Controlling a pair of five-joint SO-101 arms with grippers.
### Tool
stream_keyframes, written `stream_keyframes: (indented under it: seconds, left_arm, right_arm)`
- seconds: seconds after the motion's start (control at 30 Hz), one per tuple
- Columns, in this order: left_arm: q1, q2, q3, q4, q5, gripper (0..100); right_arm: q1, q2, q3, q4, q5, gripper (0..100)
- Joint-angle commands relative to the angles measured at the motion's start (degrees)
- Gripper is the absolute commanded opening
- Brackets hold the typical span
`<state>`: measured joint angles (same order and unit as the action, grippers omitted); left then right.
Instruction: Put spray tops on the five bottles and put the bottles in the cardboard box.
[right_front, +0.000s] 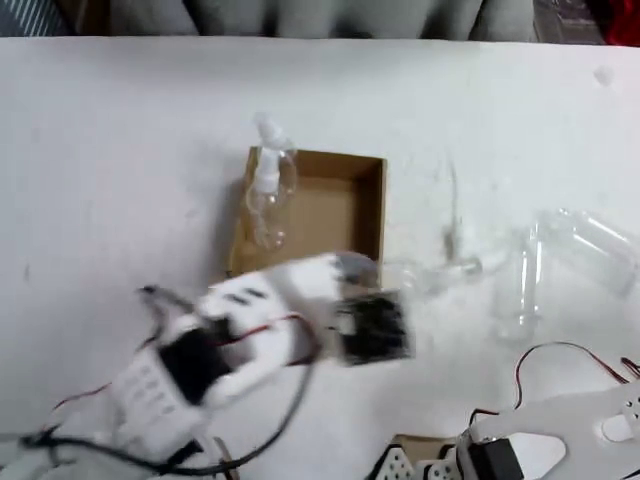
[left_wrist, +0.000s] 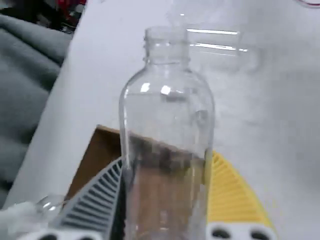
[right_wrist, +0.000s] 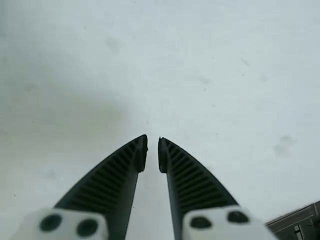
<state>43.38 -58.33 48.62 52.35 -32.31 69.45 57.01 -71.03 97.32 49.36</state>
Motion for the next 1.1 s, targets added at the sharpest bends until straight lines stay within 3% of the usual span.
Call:
stream_keyframes:
  seconds: [0.0,0.3,0.47,0.57,0.73,1.07]
  left_arm:
    - [-9.63,-13.93,3.25,0.35,1.05,2]
    - [-38.46,-41.27,24.79,0.44,1.14,2]
    - [-53.58,-46.55,34.73,0.09,1.14,2]
    - [-56.84,-46.55,37.98,0.35,2.46,2]
    - [-58.42,-46.55,41.23,1.85,12.13,2]
    - [-58.51,-46.55,42.9,6.86,13.19,2]
  right_arm:
    - [-1.19,-2.86,-1.58,1.63,0.09,1.5]
    - [-2.77,-15.25,16.88,1.45,2.46,1.5]
    - [-5.05,-19.74,26.29,1.27,5.01,1.5]
    - [-6.11,-21.05,30.07,1.27,5.01,1.5]
    - [-7.78,-23.78,36.66,1.27,4.92,1.5]
    - [-8.92,-35.38,54.24,-2.77,5.01,1.5]
